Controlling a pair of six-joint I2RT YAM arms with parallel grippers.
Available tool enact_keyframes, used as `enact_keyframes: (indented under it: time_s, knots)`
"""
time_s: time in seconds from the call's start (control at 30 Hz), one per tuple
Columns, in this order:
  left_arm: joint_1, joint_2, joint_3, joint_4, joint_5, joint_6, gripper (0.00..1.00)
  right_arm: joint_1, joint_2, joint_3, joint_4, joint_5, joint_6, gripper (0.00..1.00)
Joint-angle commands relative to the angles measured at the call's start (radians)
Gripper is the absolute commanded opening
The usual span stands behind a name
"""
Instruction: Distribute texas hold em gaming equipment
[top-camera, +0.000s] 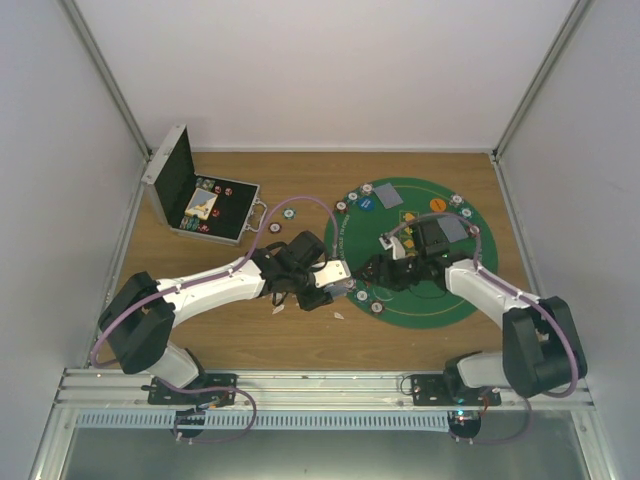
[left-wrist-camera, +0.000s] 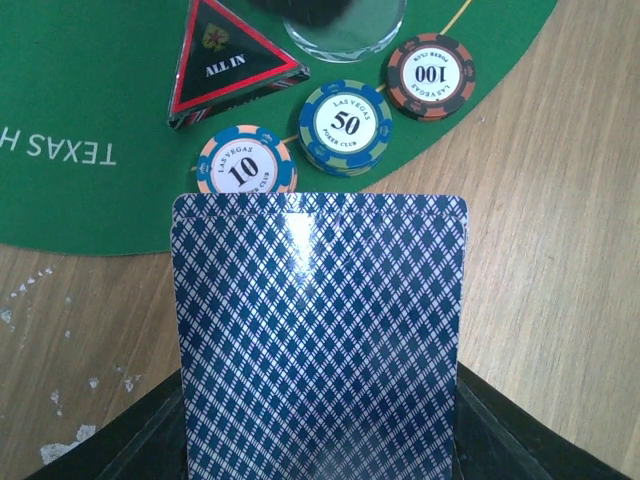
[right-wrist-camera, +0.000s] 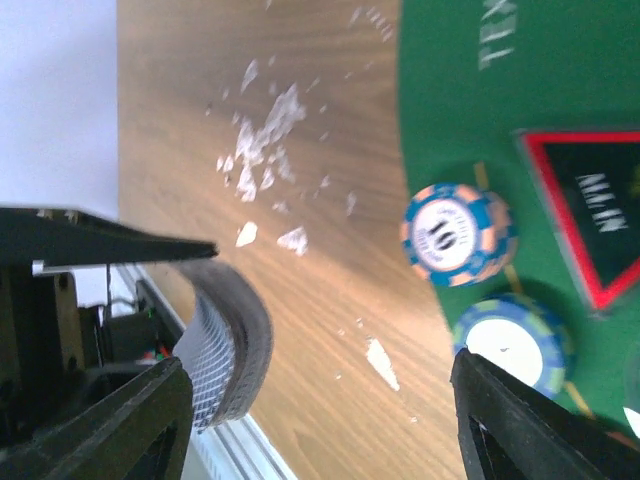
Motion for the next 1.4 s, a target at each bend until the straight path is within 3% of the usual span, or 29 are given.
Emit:
enact_keyframes:
  time_s: [0.0, 0.37, 1.37]
  knots:
    - [0.004, -0.03, -0.01, 0.047, 0.032, -0.007, 0.57, 0.083, 0.005, 0.002, 0.015, -0.029, -0.022, 0.7]
    - [0.002, -0.04, -0.009, 0.046, 0.036, -0.004, 0.57, 0.198, 0.088, 0.027, 0.083, 0.006, 0.014, 0.63]
    - [0.001, -0.046, -0.014, 0.047, 0.02, -0.001, 0.57, 0.175, 0.102, 0.062, -0.02, 0.139, 0.004, 0.48]
